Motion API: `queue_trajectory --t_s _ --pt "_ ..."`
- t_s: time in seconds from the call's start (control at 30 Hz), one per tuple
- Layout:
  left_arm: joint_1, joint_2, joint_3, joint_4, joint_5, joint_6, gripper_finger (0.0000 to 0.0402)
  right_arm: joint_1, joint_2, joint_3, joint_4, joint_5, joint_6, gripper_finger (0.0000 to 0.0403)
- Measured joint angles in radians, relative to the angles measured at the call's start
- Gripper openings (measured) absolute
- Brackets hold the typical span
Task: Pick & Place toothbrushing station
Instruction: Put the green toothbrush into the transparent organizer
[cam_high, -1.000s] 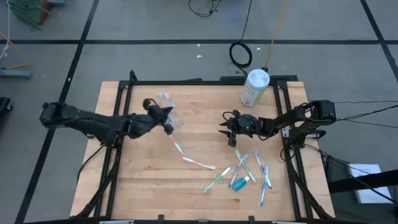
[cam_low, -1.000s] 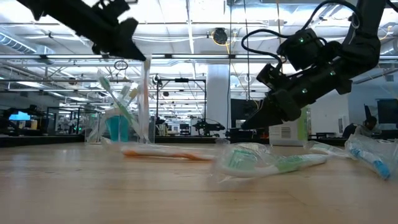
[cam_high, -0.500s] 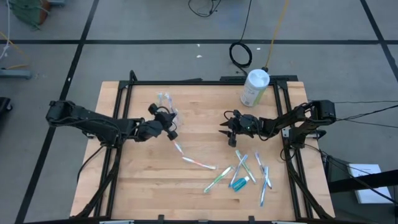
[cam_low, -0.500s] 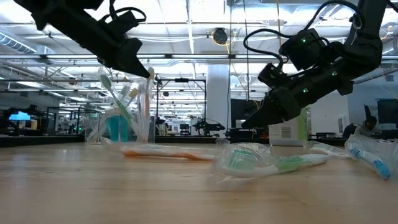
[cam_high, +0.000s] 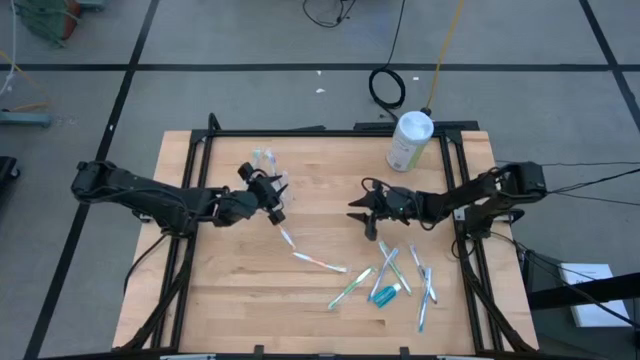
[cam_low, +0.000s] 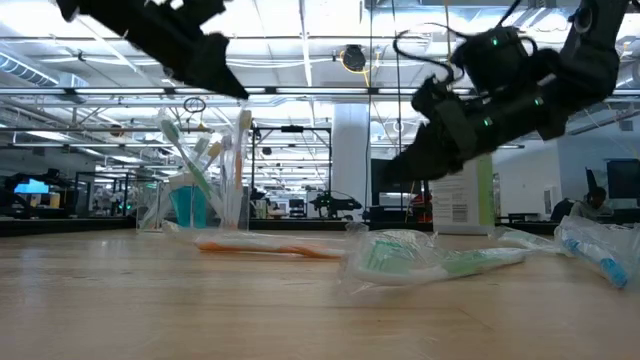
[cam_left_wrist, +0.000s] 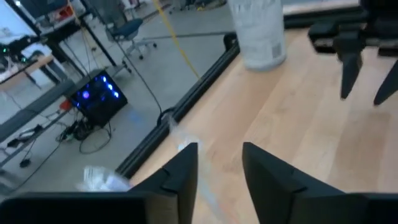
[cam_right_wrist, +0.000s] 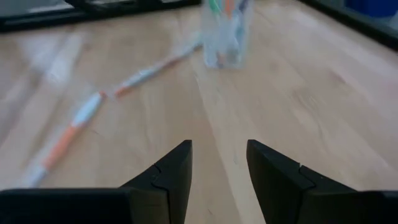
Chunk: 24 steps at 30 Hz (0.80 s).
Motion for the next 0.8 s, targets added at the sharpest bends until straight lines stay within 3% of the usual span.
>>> queue_trajectory --t_s 0.13,0.23,0.3,0.47,0.67,0.8 --pt "-0.032 -0.029 0.040 -0.011 -0.022 0.006 0.0158 0.064 -0.107 0.096 -0.331 0.018 -0.013 0.0144" --pt "-0.051 -0.057 0.053 -0.012 -0.020 0.014 0.0167 0.132 -0.178 0.195 -0.646 0.098 -0.025 0.0144" --pt "-0.062 -0.066 0.053 -0.022 -0.017 0.021 0.0167 0.185 -0.196 0.231 -0.751 0.102 -0.036 0.0144" --pt "-0.068 -0.075 0.053 -0.039 -0.015 0.006 0.0168 0.327 -0.139 0.237 -0.683 -0.068 -0.021 0.0144" --pt "-0.062 -0.071 0.053 -0.052 -0.013 -0.003 0.0168 0.445 0.093 0.247 -0.455 -0.079 -0.099 0.0144" --pt "-0.061 -0.071 0.053 -0.050 -0.014 -0.018 0.0168 0.467 0.184 0.253 -0.405 -0.079 -0.129 0.0144"
